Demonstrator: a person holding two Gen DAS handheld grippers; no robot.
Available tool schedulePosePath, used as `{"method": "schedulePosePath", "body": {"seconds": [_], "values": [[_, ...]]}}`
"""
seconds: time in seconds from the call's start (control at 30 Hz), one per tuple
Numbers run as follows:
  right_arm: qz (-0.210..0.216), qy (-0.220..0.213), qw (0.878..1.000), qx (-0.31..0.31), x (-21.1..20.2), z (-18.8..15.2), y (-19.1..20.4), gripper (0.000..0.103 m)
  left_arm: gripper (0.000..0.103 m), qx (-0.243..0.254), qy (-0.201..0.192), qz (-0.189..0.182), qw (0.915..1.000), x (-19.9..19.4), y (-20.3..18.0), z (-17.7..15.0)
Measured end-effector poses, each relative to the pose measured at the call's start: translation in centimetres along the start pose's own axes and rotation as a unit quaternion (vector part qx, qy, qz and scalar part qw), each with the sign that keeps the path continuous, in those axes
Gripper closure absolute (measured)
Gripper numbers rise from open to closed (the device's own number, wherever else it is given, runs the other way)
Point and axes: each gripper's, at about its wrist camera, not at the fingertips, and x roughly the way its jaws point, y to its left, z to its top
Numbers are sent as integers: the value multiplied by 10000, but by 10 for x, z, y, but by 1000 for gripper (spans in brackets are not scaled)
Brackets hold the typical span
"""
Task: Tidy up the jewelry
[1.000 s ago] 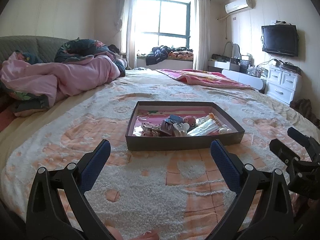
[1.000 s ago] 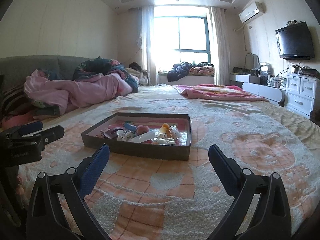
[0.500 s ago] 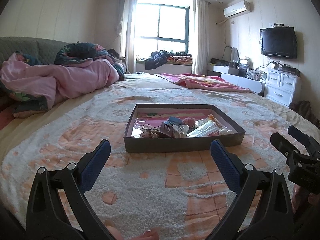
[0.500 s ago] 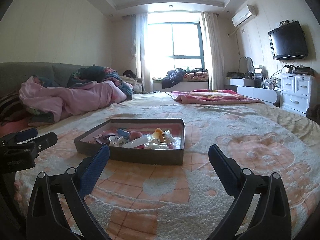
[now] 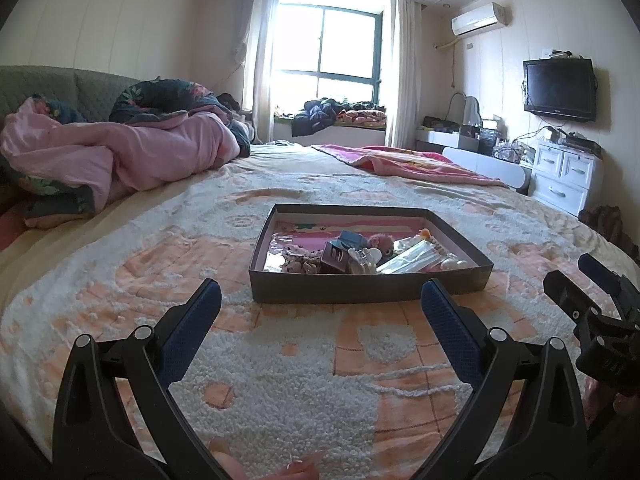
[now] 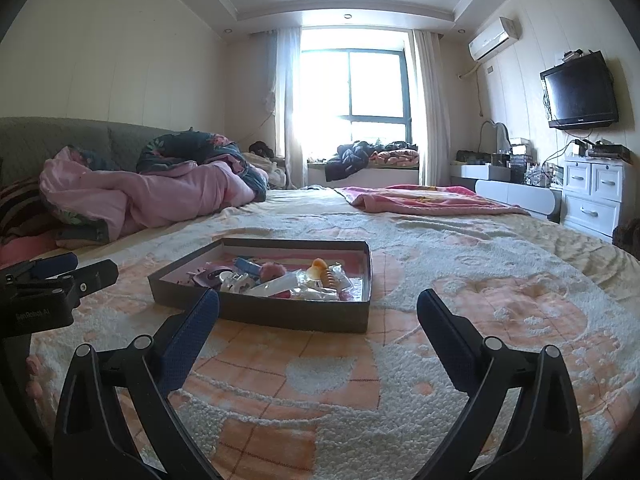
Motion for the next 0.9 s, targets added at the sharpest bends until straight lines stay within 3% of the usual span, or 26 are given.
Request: {"method": "schedulePosePath", "body": {"seconds": [0.9], "values": [[11,29,10000,-8,0,0,1,6,11,3,6,17,10000,-1,-1,-1]]}}
